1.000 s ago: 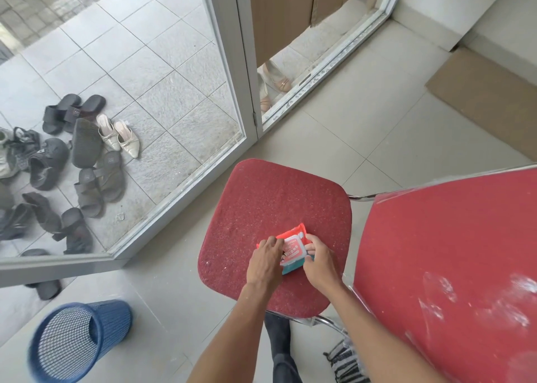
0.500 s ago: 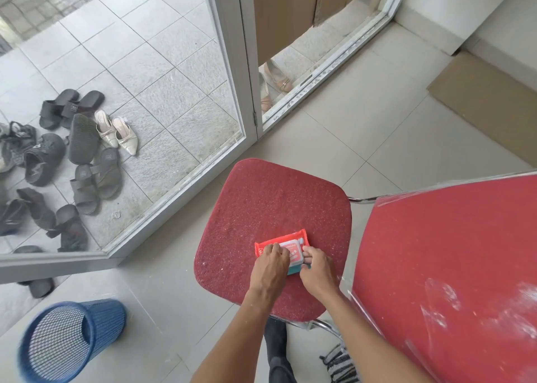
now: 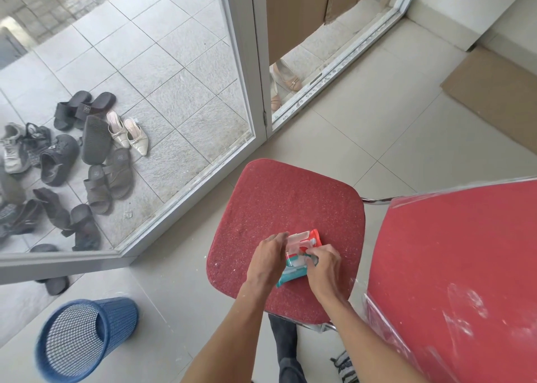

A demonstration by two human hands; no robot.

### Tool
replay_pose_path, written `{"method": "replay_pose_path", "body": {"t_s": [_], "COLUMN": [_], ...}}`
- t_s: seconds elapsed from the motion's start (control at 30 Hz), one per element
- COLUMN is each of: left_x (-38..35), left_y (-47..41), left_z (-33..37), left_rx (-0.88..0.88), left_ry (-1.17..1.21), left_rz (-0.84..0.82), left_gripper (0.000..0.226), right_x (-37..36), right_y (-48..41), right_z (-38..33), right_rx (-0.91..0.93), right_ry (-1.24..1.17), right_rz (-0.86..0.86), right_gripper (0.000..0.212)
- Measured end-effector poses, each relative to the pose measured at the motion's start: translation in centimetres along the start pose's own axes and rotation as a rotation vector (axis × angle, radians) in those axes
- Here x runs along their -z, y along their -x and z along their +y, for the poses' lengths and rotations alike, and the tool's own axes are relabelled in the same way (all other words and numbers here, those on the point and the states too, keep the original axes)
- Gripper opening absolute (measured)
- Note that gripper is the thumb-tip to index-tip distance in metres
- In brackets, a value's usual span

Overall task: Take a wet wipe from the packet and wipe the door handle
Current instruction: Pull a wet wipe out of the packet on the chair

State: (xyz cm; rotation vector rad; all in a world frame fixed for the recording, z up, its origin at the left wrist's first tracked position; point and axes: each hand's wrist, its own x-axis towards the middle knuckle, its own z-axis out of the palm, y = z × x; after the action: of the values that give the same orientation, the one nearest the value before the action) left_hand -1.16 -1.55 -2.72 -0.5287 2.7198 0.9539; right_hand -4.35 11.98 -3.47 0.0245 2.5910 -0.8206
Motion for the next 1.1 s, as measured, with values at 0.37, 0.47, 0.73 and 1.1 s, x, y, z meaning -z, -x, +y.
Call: {"method": "replay_pose_path", "body": {"t_s": [0.37, 0.47, 0.73, 1.1], "left_x": [-0.4, -0.3, -0.1, -0.1], "left_y": [0.5, 0.7, 0.8, 0.9], "left_z": [-0.4, -0.2, 0.1, 0.9], "left_rx": [-0.035, -0.033, -0.03, 0.016], "left_ry": [0.018, 0.024, 0.023, 0.015], "left_rz": [-0.022, -0.024, -0.024, 0.01], "left_gripper": [0.032, 0.035, 0.036, 0.031], "right_x": [-1.0, -1.0, 0.5, 2.2], "right_y": [0.6, 1.0, 1.4, 2.6], "right_z": [0.4, 0.3, 0.4, 1.6], "right_rx": [0.048, 0.089, -0.093, 0.192], "right_ry": [0.01, 0.031, -0.093, 0.003], "right_rz": [0.012, 0.017, 0.244, 0.176], "right_gripper": [0.022, 0.022, 0.008, 0.025]}}
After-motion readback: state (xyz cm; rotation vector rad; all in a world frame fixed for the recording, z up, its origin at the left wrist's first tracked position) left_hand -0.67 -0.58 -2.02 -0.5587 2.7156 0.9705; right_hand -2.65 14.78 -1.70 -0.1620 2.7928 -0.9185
